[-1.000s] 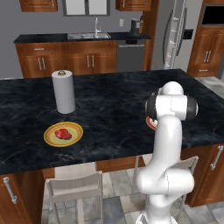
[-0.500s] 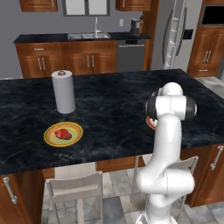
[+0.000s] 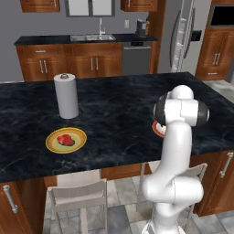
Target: Transport the steak and cucumber to the fridge. Place the steak on the rack containing meat and place the cucumber on the rack containing the vegetable, ensuring meats and vegetables are on different racks.
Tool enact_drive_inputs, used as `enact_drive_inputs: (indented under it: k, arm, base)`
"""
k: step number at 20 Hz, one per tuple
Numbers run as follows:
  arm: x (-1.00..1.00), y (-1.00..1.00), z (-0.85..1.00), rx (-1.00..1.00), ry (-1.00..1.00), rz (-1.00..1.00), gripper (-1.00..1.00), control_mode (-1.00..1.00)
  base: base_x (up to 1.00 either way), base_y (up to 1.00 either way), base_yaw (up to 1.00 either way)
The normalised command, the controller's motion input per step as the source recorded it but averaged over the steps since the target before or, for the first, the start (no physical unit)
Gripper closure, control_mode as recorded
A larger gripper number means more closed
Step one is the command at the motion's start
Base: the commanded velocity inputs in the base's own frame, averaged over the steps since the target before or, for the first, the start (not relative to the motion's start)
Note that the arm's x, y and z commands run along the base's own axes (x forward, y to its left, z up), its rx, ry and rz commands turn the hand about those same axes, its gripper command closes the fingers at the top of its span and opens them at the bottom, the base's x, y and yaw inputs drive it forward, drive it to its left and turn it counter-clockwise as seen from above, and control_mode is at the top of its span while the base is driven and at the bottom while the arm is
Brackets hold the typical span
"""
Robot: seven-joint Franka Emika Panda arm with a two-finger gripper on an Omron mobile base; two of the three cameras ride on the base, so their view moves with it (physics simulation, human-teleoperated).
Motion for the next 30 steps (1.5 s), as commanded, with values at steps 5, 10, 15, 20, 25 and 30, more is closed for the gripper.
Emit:
enact_drive_inputs:
  k: [5,10,15,20,25,30]
  arm:
    - [-1.00,0.51,0.72,0.00,-0.03,0.00,1.00,-1.00]
    - [-1.00,0.60,1.00,-0.01,0.00,0.01,1.00,-1.00]
    - [-1.00,0.65,0.83,-0.01,-0.04,0.01,1.00,-1.00]
    - [-1.00,0.49,0.79,-0.05,-0.13,0.06,1.00,-1.00]
    - [-1.00,0.37,0.93,-0.07,-0.04,0.07,1.00,-1.00]
    - [-0.98,0.12,0.98,0.00,0.00,0.09,1.00,-1.00]
  base:
    - [0.00,0.00,0.00]
    - [0.00,0.00,0.00]
    - [0.00,0.00,0.00]
    - [0.00,0.00,0.00]
    - [0.00,0.00,0.00]
    - [0.00,0.00,0.00]
